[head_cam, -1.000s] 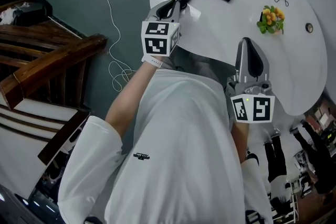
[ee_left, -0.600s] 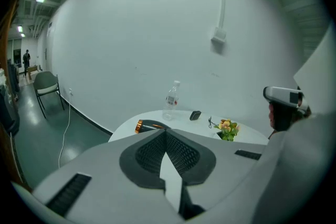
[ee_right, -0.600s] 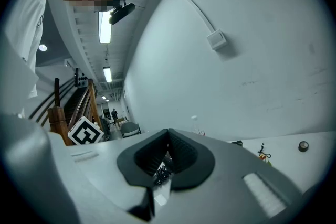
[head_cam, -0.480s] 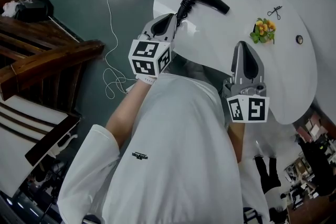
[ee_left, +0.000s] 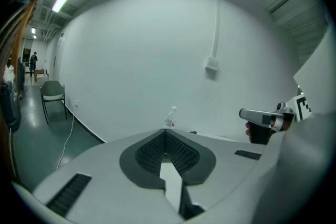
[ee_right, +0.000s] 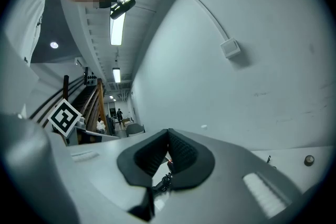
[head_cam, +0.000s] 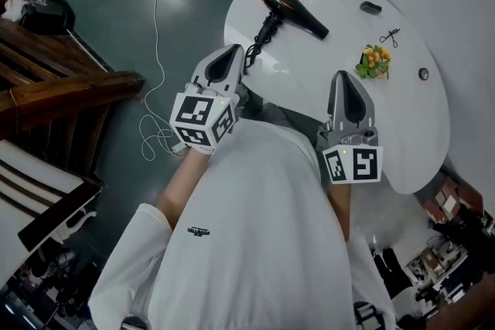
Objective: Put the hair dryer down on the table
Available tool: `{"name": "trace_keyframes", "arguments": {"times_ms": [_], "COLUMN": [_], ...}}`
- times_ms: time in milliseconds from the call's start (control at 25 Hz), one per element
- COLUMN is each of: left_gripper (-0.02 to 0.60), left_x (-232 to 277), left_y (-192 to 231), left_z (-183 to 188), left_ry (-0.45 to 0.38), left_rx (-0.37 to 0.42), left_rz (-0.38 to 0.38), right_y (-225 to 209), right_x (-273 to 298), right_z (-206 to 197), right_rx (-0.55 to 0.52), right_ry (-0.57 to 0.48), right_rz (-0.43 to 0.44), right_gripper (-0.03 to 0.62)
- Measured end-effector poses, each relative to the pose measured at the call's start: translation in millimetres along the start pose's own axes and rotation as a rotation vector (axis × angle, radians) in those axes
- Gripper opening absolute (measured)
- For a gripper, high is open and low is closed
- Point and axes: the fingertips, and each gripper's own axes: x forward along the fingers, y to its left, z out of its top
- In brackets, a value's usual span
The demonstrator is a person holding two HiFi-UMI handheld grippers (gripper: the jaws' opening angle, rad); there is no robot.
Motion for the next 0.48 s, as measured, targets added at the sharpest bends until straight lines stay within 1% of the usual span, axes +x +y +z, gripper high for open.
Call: {"name": "trace_keyframes", "arguments": {"times_ms": [240, 480], "left_gripper": [0.009, 0.009], "left_x": [-33.3, -55.5], "left_y": [1.7, 10.4], "left_z": [19.7, 28.8], "left_ry": [-0.074, -0.117], "left_rx": [-0.007, -0.007], "left_rz": [0.012, 0.040], "right_y": [12.4, 20.3], "right_x": [2.2, 7.7], "right_z": [5.5, 9.7], "right_rx": [-0.031, -0.064], "right_ry": [0.001, 0.009], "right_rz": [0.033, 0.066], "right_gripper": [0.012, 0.012]}}
